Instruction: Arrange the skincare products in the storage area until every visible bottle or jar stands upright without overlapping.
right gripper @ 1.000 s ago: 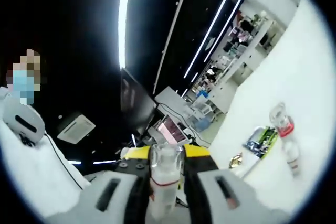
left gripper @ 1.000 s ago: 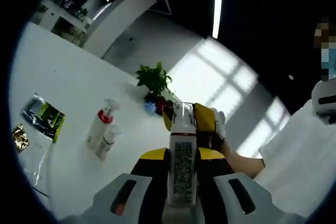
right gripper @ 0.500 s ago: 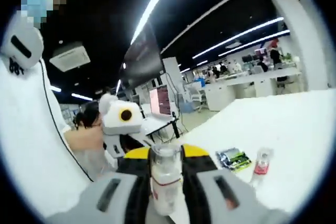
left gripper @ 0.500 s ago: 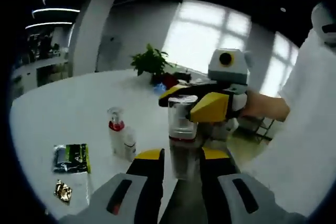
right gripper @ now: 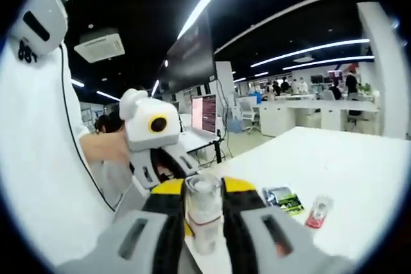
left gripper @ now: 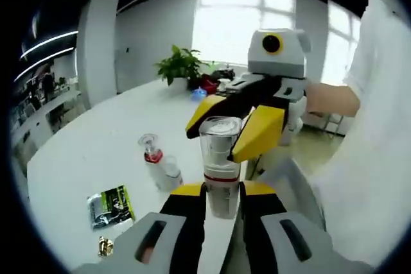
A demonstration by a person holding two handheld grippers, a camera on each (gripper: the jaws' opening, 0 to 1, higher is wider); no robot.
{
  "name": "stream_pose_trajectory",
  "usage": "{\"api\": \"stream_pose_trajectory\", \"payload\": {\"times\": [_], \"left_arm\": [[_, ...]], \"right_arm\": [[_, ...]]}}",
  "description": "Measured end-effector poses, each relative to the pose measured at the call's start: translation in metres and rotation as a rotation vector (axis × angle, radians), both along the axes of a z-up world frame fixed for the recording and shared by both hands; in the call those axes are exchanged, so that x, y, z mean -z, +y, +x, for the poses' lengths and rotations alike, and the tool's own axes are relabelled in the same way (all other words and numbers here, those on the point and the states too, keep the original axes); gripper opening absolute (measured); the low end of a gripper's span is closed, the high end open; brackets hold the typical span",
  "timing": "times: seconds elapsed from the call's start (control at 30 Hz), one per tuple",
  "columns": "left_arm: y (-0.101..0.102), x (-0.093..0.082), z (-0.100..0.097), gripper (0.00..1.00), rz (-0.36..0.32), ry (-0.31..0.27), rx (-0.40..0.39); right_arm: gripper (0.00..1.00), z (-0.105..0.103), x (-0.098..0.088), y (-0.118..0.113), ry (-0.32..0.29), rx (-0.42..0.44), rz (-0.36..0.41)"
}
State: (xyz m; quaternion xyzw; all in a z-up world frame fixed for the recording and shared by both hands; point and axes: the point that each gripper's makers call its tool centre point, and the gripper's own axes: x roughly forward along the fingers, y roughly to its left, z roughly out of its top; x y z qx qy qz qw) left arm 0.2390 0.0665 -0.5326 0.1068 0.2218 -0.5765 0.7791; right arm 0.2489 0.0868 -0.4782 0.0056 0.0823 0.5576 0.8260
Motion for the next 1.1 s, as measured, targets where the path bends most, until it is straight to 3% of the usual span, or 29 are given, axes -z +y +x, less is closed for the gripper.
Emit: {"api": "stream_pose_trajectory", "payload": {"times": [0.3, 0.9, 1.1], "left_arm": [[-0.003, 0.025, 0.007, 0.17, 0.070, -0.014, 0.028], [-0.008, 0.107, 0.024, 0.17, 0.177, 0.015, 0.051], [-0.007, 0.127, 0.034, 0.17, 0.179, 0.047, 0.033]], "right_arm": [[0.21, 0.002, 0.023, 0.001, -0.013, 0.007, -0.083], [0.21, 0.021, 0.109, -0.002, 0.030, 0.030, -0.263], [0.21, 0.033, 0.131, -0.003, 0.047, 0.045, -0.283]]}}
